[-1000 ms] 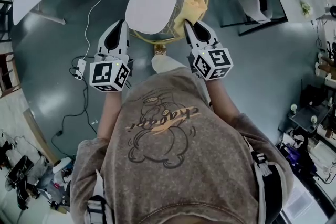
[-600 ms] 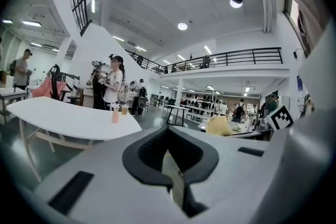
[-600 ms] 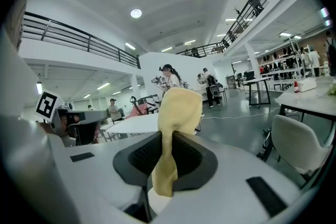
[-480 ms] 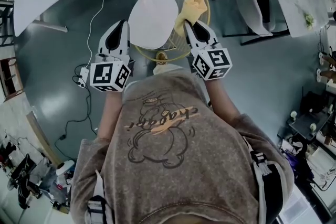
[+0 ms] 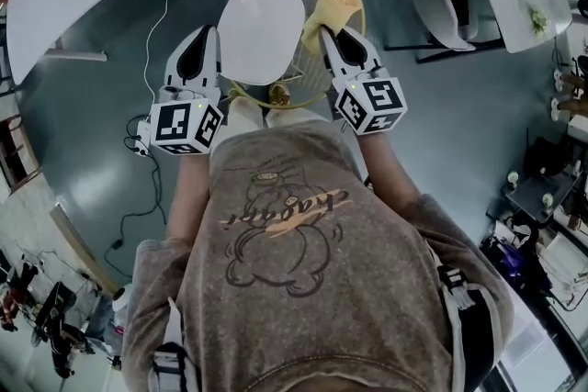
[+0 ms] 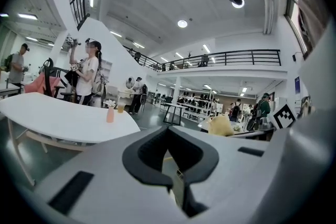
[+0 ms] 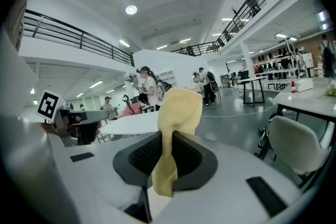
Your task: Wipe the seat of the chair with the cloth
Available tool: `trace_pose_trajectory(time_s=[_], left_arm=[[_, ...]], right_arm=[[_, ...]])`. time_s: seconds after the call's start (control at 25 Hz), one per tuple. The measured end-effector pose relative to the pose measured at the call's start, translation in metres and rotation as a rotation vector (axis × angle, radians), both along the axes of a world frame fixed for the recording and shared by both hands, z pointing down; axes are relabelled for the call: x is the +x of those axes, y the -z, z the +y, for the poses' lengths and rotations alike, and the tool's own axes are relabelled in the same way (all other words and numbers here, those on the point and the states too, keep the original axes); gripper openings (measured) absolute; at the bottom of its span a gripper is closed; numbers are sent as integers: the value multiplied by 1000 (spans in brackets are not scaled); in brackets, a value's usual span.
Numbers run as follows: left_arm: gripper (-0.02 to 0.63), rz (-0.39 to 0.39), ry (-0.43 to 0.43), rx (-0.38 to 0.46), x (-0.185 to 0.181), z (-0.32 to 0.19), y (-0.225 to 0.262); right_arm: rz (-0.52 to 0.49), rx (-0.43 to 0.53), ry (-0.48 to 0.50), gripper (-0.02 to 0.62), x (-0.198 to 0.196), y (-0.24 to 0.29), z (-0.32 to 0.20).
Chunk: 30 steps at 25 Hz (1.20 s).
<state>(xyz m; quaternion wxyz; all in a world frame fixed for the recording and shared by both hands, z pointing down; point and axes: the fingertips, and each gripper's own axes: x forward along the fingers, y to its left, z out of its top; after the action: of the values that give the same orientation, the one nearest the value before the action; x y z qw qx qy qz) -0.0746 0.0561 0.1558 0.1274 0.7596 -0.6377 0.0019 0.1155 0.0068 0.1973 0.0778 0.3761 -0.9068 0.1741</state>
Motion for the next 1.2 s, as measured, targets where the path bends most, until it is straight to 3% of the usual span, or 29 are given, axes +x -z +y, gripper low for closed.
trace_pose_trajectory(time_s=[0.68, 1.2], left_arm=[[9, 21, -178, -29, -18, -59, -45], [9, 38, -205, -72, -43, -107, -134]], right_arm=[[43, -50, -200, 69, -4, -54, -27], [116, -100, -236, 69, -23, -152, -62]])
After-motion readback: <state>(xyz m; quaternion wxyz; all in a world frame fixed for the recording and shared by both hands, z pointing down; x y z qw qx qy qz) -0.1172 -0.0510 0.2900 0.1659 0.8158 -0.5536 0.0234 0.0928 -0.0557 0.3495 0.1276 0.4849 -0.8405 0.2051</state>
